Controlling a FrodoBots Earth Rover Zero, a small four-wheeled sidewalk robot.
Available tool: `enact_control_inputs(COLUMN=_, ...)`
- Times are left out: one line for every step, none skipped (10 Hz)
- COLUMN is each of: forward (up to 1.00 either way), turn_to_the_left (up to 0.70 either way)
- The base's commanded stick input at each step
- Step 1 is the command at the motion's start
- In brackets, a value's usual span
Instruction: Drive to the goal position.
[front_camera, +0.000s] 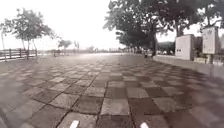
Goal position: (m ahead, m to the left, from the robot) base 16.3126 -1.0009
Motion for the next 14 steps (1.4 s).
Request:
enact_control_inputs(forward=0.7, turn_to_the_left=0.0)
enact_control_inputs(forward=0.7, turn_to_the_left=0.0)
enact_control_inputs(forward=0.7, turn_to_the_left=0.0)
enact_control_inputs(forward=0.7, turn_to_the_left=0.0)
enact_control_inputs(forward=0.7, turn_to_the_left=0.0)
enact_control_inputs(forward=0.7, turn_to_the_left=0.0)
enact_control_inputs(forward=0.7, turn_to_the_left=0.0)
enact_control_inputs(forward=0.7, turn_to_the_left=0.0)
enact_control_inputs(forward=0.7, turn_to_the_left=0.0)
enact_control_inputs(forward=0.7, turn_to_the_left=0.0)
enact_control_inputs(forward=0.7, turn_to_the_left=0.0)
enact_control_inputs(forward=0.7, turn_to_the_left=0.0)
enact_control_inputs(forward=0.7, turn_to_the_left=0.15)
enact_control_inputs(forward=0.7, turn_to_the_left=0.35)
